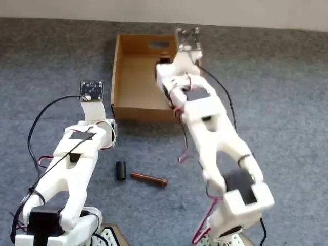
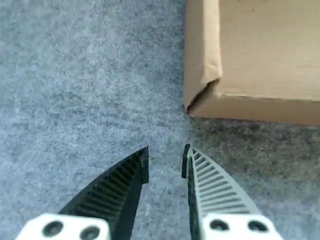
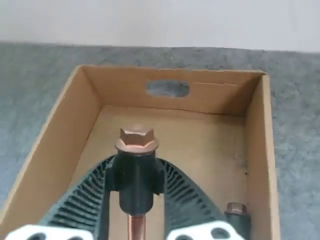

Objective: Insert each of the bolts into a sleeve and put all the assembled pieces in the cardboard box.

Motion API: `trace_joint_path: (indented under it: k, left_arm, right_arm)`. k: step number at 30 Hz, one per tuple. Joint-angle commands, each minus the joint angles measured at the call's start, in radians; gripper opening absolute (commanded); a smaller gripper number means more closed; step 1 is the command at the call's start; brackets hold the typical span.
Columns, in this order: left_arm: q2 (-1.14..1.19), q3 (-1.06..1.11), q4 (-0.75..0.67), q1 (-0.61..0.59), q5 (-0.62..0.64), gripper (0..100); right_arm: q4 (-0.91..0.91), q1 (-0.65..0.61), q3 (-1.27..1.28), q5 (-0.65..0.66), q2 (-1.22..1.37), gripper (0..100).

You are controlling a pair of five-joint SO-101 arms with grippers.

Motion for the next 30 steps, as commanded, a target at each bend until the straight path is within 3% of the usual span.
trace_joint_path:
  k: [1, 7, 30]
  left_arm:
    - [-0.002, -0.005, -0.015, -0.008, -0.003, 13]
    - [-0.002, -0.005, -0.015, -0.008, -0.003, 13]
    - [-0.001, -0.005, -0.029, -0.008, -0.003, 13]
  right_arm:
    - [0.001, 0.018, -0.131, -0.031, 0.077, 0.6]
    - [-0.001, -0.042, -0.128, 0.081, 0.157, 0.6]
    - [0.058, -0.093, -0.036, 0.081, 0.165, 0.6]
